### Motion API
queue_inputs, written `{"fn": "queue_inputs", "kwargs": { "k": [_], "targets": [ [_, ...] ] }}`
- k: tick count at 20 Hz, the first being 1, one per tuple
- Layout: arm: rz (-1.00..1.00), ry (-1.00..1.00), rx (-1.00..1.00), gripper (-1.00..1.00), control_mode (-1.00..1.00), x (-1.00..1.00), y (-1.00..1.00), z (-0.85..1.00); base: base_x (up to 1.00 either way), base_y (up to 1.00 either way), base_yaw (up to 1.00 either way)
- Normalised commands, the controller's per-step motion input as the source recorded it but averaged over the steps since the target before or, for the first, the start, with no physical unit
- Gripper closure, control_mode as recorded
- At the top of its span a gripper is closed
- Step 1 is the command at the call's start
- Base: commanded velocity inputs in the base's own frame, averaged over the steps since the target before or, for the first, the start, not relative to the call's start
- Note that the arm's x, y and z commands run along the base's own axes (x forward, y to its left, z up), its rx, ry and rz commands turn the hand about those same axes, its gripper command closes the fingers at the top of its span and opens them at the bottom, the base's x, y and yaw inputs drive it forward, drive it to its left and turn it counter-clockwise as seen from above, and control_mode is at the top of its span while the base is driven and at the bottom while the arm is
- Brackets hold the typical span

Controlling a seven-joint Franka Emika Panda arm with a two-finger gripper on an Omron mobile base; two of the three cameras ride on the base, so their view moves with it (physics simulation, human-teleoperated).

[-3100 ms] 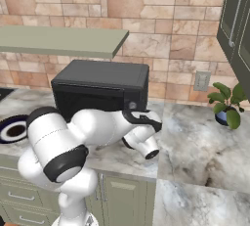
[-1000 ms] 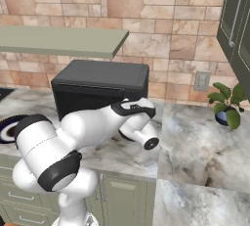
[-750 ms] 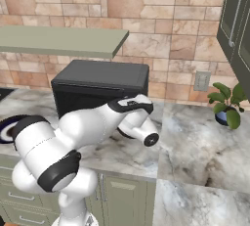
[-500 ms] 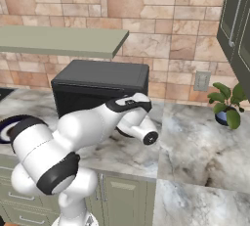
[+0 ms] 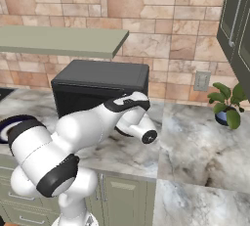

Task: Pull the toaster oven rack outwards. Pick up the baguette from the plate and place it on the toaster oven rack. Close the toaster oven door fully and set the temperature to the lowest setting.

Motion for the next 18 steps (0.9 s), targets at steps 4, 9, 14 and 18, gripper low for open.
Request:
{"fn": "queue_inputs", "kwargs": {
  "k": [4, 9, 14, 18],
  "targets": [
    [0.0, 0.0, 0.0, -1.0, -1.0, 0.0, -0.03, 0.0, 0.0, 0.0, 0.0],
    [0.0, 0.0, 0.0, -1.0, -1.0, 0.02, -0.18, 0.0, 0.0, 0.0, 0.0],
    [0.01, 0.0, 0.0, -1.0, -1.0, 0.01, -0.2, 0.0, 0.0, 0.0, 0.0],
    [0.0, 0.0, 0.0, -1.0, -1.0, 0.0, 0.0, 0.0, 0.0, 0.0, 0.0]
  ]
}}
